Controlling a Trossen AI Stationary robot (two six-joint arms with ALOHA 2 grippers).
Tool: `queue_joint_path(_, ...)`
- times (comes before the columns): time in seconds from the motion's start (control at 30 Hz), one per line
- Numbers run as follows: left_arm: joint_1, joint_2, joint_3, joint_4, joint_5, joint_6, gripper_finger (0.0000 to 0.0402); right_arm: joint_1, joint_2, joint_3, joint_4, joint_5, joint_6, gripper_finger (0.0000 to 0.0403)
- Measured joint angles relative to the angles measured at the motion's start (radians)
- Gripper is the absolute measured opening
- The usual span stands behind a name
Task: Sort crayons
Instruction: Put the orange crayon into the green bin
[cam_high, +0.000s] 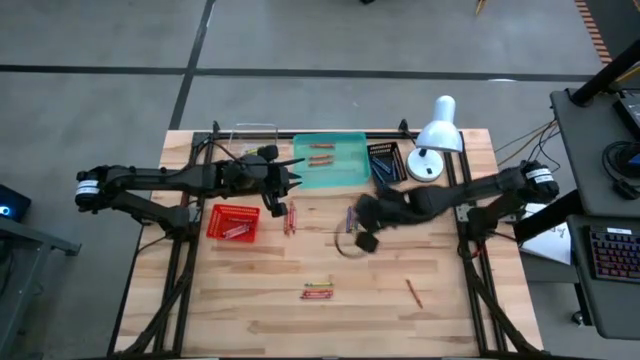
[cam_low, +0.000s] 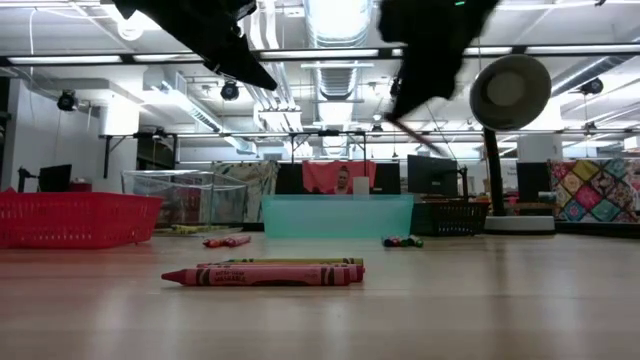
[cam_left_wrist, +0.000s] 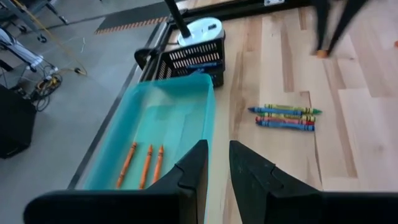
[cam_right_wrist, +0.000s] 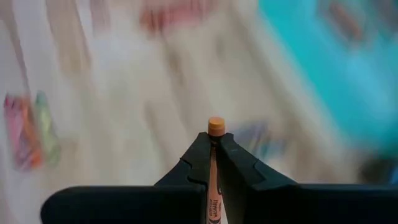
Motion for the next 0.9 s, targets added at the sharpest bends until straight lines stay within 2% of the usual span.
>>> queue_joint_path(0.2,0.0,-0.044,0.0,-0.07,0.0,-0.024,0.0048,-0.182,0.057,0.033,0.323,-0.012,-0.402,0.0013)
queue_joint_path(0.37,0.0,-0.104,0.0,-0.094,0.0,-0.039,0.0048,-0.326,0.148,0.082,0.558,-0.136,-0.551,0.0013)
queue_joint_path(0.43,0.0,-0.129,-0.003,-0.093,0.0,-0.044,0.0048,-0.376,0.201,0.124,0.593,-0.167,-0.584,0.0013)
queue_joint_path(0.6,0.0,-0.181,-0.019,-0.094,-0.001,-0.056,0.0048,-0.472,0.368,0.309,0.479,-0.167,-0.665,0.0013)
queue_joint_path(0.9,0.0,-0.29,-0.088,-0.089,-0.002,-0.081,0.0048,-0.582,0.632,0.664,0.003,-0.167,-0.909,0.0013)
